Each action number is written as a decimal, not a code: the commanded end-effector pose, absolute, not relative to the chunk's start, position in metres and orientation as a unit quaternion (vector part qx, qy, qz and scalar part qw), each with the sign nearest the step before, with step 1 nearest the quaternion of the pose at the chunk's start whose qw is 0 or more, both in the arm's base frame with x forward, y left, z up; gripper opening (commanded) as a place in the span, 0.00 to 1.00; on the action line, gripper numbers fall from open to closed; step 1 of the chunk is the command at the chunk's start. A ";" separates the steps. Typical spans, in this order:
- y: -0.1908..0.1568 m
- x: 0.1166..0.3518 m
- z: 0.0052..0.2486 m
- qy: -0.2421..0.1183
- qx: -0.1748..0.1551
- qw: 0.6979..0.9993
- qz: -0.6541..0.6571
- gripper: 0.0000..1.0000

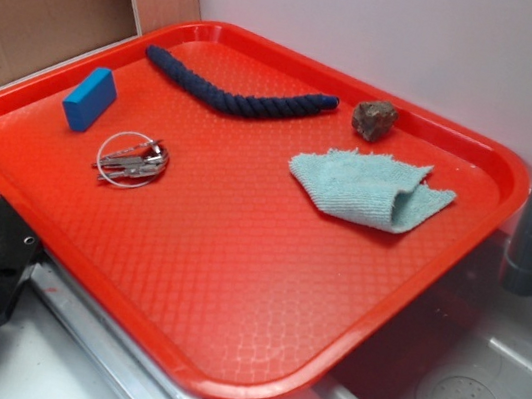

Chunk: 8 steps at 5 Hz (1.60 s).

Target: Grab the rock.

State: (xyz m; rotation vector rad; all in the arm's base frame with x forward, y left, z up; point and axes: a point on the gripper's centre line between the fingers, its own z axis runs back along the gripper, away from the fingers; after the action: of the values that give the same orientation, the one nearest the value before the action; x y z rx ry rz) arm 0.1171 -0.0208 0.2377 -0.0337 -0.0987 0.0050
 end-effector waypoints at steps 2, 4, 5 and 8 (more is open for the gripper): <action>-0.034 0.171 0.203 -0.161 -0.022 0.982 0.094 1.00; -0.051 0.218 0.167 -0.213 -0.001 0.969 0.125 1.00; -0.056 0.238 0.150 -0.222 -0.003 0.969 0.111 1.00; -0.053 0.301 0.107 -0.233 0.000 0.967 0.100 1.00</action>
State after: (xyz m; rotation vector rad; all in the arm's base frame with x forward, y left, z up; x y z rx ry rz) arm 0.2885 -0.0564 0.0876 0.0200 -0.4088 0.1794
